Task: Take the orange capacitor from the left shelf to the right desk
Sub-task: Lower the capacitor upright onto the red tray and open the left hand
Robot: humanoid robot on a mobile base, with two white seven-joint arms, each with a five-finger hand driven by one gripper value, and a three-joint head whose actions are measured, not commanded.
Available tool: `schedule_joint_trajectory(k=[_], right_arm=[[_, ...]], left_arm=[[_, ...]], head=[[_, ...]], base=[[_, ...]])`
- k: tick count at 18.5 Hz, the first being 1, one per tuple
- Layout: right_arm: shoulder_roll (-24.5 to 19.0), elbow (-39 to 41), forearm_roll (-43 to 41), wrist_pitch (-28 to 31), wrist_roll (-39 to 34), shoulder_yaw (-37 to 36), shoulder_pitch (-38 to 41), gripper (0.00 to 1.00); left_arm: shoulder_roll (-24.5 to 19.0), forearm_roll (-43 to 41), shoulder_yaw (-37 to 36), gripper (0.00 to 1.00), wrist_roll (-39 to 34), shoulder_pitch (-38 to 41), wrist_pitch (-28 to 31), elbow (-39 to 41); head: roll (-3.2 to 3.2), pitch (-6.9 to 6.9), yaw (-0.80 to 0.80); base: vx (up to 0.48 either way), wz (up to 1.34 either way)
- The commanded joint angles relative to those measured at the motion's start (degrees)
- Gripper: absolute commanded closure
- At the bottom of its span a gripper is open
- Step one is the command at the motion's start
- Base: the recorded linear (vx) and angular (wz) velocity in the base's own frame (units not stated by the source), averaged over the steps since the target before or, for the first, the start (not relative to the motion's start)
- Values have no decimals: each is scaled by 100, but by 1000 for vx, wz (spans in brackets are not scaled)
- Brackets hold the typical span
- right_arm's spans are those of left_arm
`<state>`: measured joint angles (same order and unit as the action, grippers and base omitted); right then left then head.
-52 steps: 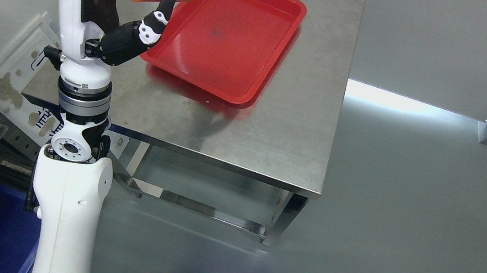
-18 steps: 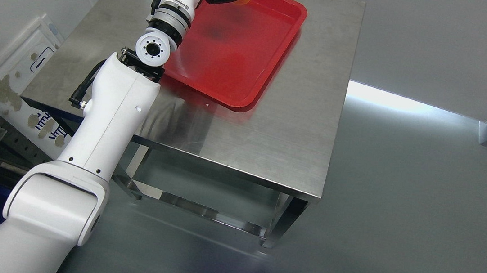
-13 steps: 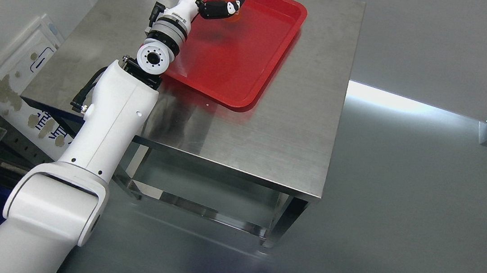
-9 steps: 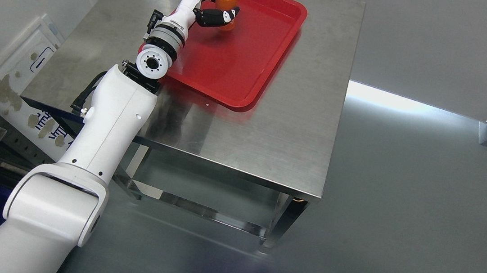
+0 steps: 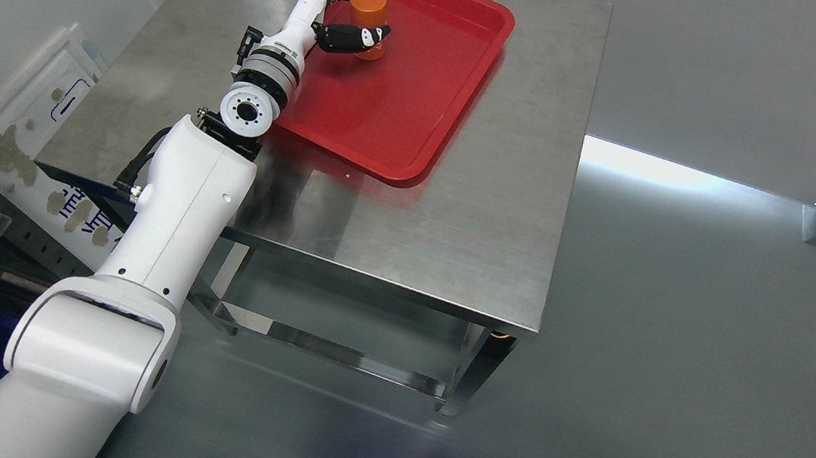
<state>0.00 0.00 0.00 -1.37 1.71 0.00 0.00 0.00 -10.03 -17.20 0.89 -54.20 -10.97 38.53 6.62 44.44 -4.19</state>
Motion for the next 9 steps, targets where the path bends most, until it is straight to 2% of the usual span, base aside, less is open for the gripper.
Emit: schedule_joint_trajectory(k=[1, 6, 9], right_arm=[[100, 100, 26, -3, -4, -70, 114, 0], [100, 100, 26, -3, -4, -70, 114, 0], [100, 100, 26, -3, -4, -70, 114, 0]], left_arm=[[-100, 553, 296, 3, 7, -11, -63, 469], [-100, 1582, 541, 0, 16, -20, -81, 1349], [-100, 2310, 945, 0, 16, -38, 50, 1447]], head=[[0, 0, 0], [0, 0, 0], [0, 0, 0]], base=[[0, 0], [0, 0], [0, 0]])
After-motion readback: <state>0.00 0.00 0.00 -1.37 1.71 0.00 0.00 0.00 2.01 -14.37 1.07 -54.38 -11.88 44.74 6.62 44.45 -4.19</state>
